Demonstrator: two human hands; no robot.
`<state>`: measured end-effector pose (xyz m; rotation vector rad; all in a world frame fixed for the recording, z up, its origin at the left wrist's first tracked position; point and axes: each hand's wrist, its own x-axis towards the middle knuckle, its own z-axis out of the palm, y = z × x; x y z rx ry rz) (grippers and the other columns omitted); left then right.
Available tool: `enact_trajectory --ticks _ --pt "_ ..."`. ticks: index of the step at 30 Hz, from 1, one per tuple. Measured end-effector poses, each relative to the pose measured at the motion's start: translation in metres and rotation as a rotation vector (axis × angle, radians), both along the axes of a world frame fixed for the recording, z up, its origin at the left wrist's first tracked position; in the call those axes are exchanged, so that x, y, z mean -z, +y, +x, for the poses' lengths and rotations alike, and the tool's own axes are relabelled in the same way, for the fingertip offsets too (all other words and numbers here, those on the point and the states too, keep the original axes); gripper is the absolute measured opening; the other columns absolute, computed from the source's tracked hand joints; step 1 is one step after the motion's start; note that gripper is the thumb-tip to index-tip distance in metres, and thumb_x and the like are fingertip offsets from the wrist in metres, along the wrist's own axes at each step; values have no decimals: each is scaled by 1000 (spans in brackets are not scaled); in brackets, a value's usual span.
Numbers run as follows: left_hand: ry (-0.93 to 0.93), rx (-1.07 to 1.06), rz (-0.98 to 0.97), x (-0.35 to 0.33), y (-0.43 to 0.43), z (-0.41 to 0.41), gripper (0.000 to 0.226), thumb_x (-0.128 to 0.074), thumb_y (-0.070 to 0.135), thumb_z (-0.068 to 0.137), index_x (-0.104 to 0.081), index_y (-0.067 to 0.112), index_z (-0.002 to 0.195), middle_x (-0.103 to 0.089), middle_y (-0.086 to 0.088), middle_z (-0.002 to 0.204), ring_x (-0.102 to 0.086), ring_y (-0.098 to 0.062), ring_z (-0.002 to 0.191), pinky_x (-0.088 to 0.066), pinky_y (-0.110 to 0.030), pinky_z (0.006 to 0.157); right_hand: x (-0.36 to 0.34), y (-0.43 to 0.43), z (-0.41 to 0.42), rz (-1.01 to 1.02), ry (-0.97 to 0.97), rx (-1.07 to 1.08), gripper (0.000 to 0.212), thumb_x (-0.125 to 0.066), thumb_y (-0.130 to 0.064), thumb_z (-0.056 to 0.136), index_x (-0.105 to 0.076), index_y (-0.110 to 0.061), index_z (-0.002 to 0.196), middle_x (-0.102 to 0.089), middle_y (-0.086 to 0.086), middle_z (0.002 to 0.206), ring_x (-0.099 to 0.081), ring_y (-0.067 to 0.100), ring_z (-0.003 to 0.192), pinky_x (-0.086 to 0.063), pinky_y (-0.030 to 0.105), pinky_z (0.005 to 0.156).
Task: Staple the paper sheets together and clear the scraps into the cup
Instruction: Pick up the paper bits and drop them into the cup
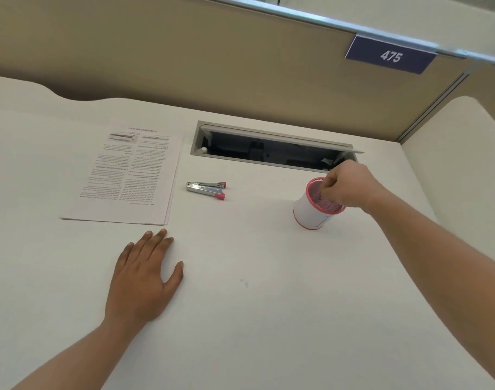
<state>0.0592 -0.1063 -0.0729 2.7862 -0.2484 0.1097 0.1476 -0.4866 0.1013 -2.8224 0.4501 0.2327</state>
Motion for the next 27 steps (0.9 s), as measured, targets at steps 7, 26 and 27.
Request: enact_trajectory --ticks 7,26,27 --pt "0 1 -2 0 0 1 62 -40 55 88 -57 19 136 -51 3 151 -41 -22 145 -24 -44 120 2 -6 9 -113 10 -82 24 -64 -2 78 -75 -23 75 -73 5 92 -65 26 85 -59 38 76" --pt "8 -3 5 -2 0 0 60 -42 53 91 -54 20 139 -48 3 154 -37 -21 147 -21 -43 123 73 110 -97 276 170 -401 23 -57 -4 77 -73 -20 82 -72 -2 84 -65 15 78 -50 24 70" --pt "9 -4 5 -2 0 0 60 -42 53 91 -53 20 139 -47 3 155 -36 -21 147 -21 -43 123 83 115 -103 243 168 -418 25 -54 -5 79 -72 -21 86 -72 -1 89 -64 17 85 -52 28 74"
